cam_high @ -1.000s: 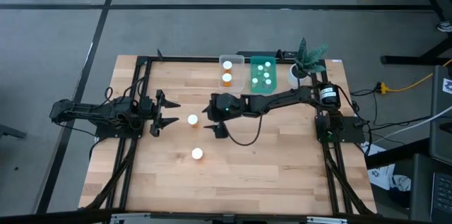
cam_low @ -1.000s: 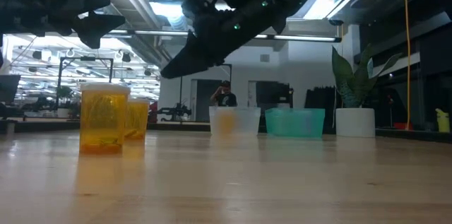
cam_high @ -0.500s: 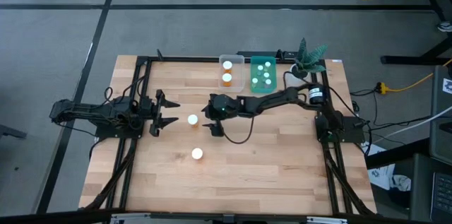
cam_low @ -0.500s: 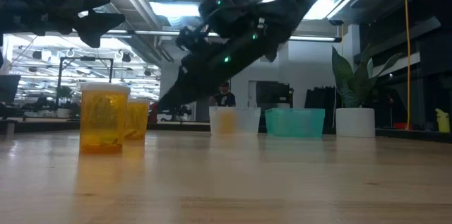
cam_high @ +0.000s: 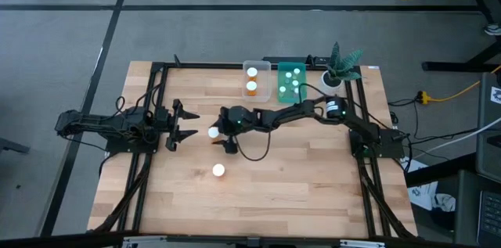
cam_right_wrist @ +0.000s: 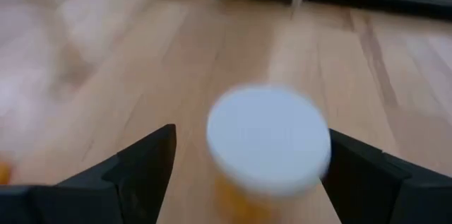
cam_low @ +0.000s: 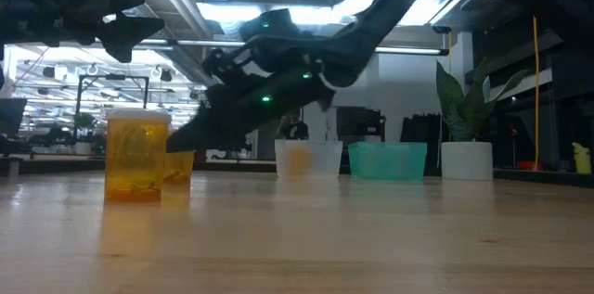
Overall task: Pick and place medicine bottles into bin by pill shape (circle, oval)
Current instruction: Put the large orange pill bottle into the transparent bin, then put the large orange pill bottle into transparent bin
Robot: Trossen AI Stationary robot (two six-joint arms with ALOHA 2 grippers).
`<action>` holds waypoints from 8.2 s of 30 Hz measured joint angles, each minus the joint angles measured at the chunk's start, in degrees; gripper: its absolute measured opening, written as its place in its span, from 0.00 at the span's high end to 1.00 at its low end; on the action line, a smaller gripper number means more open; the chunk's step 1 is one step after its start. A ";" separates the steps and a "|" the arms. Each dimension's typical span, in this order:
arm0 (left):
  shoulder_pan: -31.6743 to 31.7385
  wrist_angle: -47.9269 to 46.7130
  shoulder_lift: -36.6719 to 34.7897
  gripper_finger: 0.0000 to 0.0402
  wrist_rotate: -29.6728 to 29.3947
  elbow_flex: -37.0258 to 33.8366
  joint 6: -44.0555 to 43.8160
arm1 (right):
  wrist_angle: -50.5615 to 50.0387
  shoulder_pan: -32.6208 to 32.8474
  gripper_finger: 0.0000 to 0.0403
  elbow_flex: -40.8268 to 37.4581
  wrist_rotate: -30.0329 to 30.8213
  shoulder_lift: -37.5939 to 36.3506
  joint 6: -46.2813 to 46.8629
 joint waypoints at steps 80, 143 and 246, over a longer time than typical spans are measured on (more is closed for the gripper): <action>-0.02 -0.40 -0.02 0.37 0.18 0.02 -1.51 | -47.03 -21.34 0.47 6.99 6.47 -23.60 -2.95; -0.02 -0.50 0.00 0.37 -0.24 0.02 -2.38 | -12.57 -33.16 0.31 -22.94 2.95 -24.01 1.60; -9.88 17.95 92.07 0.37 23.43 33.55 -29.76 | -50.97 -2.84 0.30 -20.25 8.95 -47.41 6.51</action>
